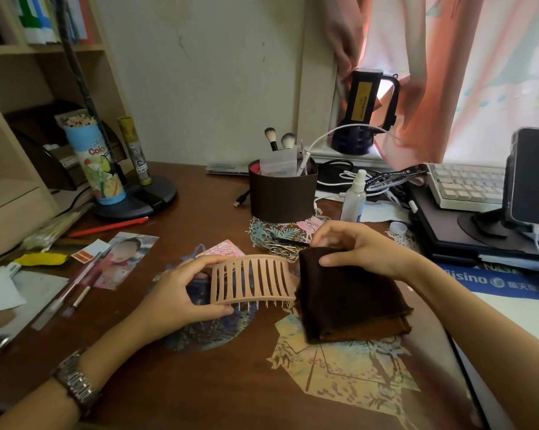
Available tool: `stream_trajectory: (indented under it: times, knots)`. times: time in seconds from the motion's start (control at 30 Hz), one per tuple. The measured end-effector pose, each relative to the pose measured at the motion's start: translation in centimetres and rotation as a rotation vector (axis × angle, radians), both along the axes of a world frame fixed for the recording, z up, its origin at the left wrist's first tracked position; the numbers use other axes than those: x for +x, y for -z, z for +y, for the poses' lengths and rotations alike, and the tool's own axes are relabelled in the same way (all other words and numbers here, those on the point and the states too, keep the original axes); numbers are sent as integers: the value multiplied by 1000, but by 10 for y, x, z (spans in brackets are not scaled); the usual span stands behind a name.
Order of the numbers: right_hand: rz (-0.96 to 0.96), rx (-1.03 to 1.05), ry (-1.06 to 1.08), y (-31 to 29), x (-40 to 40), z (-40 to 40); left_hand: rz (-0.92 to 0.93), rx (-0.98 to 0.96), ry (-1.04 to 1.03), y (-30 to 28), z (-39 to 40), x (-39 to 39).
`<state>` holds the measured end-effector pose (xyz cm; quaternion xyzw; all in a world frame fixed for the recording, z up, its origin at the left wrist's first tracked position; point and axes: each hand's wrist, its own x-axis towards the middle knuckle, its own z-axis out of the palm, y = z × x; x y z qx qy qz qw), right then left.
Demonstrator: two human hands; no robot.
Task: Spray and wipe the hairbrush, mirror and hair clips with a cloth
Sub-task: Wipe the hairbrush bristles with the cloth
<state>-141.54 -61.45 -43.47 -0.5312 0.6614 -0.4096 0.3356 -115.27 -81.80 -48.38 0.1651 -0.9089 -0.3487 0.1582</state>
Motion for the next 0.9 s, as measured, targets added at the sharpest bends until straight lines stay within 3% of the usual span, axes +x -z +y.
stream_trajectory:
  times: [0.3,0.57,0.67,0.9]
  knots:
    - [-142,-51,-163,-17,22,-25,-7,13,4,-3,2,1]
    - [67,-74,-101,-9,42,-59,-15,25,8,-3,2,0]
    - [272,-93,-48,3,50,-67,-11,30,17,-2,0,1]
    - [505,-292,8,10,53,-45,-31,32,8,-4,1,2]
